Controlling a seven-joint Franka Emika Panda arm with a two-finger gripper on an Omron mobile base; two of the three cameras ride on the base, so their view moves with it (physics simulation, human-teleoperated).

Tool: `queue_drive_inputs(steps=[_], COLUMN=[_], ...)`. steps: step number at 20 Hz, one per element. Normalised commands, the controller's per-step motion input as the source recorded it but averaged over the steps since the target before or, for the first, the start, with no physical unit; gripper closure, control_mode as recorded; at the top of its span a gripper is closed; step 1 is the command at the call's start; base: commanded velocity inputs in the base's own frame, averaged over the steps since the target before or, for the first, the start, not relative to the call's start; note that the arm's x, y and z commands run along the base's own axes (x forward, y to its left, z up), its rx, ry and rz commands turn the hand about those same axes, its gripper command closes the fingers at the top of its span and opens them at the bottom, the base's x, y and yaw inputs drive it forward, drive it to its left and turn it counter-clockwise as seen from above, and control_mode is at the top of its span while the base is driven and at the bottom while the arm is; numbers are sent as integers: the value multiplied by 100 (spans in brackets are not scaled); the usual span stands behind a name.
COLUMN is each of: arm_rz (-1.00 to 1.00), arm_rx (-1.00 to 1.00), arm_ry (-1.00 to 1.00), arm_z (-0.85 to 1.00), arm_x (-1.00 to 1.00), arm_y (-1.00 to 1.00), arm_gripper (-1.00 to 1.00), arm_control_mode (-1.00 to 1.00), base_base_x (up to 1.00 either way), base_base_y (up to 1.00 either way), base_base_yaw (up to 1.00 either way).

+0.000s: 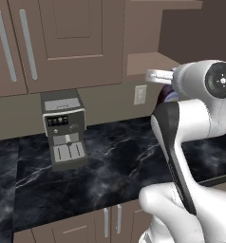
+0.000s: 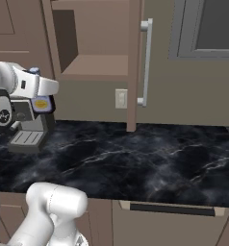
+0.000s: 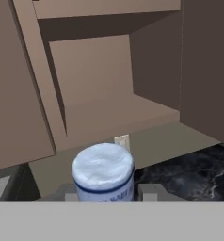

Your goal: Move the shaker and condiment bottle from the cabinet to the dining counter.

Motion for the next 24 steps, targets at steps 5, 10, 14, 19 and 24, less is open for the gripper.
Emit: queue_drive_inputs(steps=[5,10,14,19,24], arm_rz=[0,0,0,0,0], arm_rx=[0,0,0,0,0], arm_ry=[0,0,0,0,0], arm_z=[0,0,0,0,0], arm_x=[0,0,0,0,0], arm_y=[0,0,0,0,0], arm_gripper=[100,100,100,100,100], arm_control_mode=[100,100,100,100,100], base_base_x=[0,-44,-84,-92,-94], base_base_y=[0,1,0,0,0], base_base_yaw=[0,-2,-9,-12,-14])
